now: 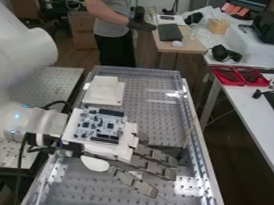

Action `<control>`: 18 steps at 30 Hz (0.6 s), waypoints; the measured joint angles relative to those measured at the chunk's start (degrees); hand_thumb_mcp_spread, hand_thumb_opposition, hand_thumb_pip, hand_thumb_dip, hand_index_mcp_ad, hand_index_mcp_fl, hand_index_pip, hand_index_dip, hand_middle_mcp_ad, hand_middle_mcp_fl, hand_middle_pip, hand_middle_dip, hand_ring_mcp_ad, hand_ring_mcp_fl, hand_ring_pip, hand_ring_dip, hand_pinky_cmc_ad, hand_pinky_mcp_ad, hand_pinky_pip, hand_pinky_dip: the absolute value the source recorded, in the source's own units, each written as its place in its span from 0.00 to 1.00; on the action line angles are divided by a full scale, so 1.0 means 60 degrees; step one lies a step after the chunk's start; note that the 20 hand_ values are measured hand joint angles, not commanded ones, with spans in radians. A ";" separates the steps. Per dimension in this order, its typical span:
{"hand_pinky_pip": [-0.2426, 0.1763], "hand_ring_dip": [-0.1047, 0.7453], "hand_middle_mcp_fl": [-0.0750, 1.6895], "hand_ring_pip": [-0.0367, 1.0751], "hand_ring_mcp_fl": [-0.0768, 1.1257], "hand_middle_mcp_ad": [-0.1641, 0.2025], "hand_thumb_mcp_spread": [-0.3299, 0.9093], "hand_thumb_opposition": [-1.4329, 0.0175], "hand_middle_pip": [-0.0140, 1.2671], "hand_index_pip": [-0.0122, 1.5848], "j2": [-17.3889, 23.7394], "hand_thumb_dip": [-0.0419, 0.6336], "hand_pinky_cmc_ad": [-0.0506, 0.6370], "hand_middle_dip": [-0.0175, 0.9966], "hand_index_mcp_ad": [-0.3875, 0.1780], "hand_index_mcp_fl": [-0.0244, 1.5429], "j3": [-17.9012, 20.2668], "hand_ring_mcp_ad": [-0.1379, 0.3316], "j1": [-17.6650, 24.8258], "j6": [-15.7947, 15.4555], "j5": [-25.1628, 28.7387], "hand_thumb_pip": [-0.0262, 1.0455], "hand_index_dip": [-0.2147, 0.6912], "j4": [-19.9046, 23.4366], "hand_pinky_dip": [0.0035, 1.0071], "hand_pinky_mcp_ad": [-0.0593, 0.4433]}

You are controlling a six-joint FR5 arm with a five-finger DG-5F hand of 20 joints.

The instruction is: Grab the paper clip and place it in the clear container

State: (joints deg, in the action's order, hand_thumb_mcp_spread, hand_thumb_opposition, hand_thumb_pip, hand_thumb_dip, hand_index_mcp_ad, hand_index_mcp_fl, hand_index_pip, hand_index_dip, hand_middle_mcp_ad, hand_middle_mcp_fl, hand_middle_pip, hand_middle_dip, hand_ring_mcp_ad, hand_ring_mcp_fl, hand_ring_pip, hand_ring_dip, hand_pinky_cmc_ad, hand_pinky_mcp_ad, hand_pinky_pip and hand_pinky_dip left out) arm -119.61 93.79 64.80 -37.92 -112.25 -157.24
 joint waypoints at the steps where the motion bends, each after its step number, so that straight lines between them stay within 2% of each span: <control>1: 0.47 0.21 0.08 0.13 0.06 0.75 0.61 0.43 0.12 0.77 -0.0077 0.42 0.55 0.19 0.49 0.23 -0.0066 0.58 -0.0005 -0.0068 -0.0073 0.57 0.31 0.0023 0.19 0.67; 18: 0.49 0.21 0.10 0.13 0.06 0.74 0.62 0.43 0.12 0.80 -0.0720 0.42 0.55 0.19 0.48 0.24 -0.0317 0.57 0.0000 -0.0931 -0.0131 0.57 0.30 0.0655 0.17 0.67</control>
State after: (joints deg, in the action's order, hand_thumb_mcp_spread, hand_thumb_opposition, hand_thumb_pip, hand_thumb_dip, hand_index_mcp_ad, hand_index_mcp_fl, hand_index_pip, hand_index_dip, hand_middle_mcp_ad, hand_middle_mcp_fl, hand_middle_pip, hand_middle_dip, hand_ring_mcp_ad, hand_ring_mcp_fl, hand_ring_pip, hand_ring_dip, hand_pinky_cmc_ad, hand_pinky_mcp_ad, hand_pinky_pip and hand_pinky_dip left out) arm -123.93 91.89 64.80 -43.51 -113.03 -153.31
